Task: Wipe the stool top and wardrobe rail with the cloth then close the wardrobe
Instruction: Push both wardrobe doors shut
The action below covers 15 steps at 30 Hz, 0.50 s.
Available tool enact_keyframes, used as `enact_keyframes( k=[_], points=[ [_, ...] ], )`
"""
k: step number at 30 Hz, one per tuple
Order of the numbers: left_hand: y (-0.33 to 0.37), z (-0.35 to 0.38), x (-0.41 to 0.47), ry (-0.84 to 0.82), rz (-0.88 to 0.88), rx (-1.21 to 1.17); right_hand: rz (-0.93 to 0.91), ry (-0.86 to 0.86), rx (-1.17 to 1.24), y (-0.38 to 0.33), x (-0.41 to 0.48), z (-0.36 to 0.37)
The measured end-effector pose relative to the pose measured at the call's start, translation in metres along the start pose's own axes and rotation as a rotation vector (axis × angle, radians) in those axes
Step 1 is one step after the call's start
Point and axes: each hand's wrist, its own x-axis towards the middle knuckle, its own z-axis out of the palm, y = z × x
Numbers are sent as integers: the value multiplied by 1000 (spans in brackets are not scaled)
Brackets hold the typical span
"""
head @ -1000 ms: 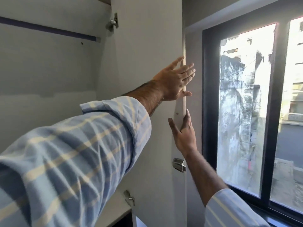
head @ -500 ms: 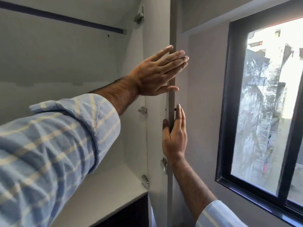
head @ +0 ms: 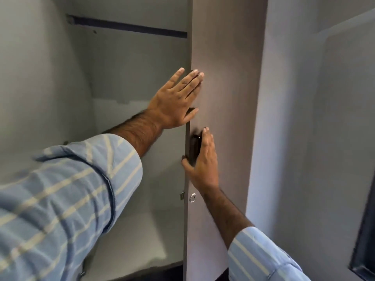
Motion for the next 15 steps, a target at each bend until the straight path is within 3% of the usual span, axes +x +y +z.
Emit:
enact_keyframes(
  k=[7,15],
  points=[
    [7,54,-5,-35,-165,0,-184,-20,-69,58,47,32],
    [-12,107,-13,-73,-206,49,-352,62,-405,112,79,75]
  ],
)
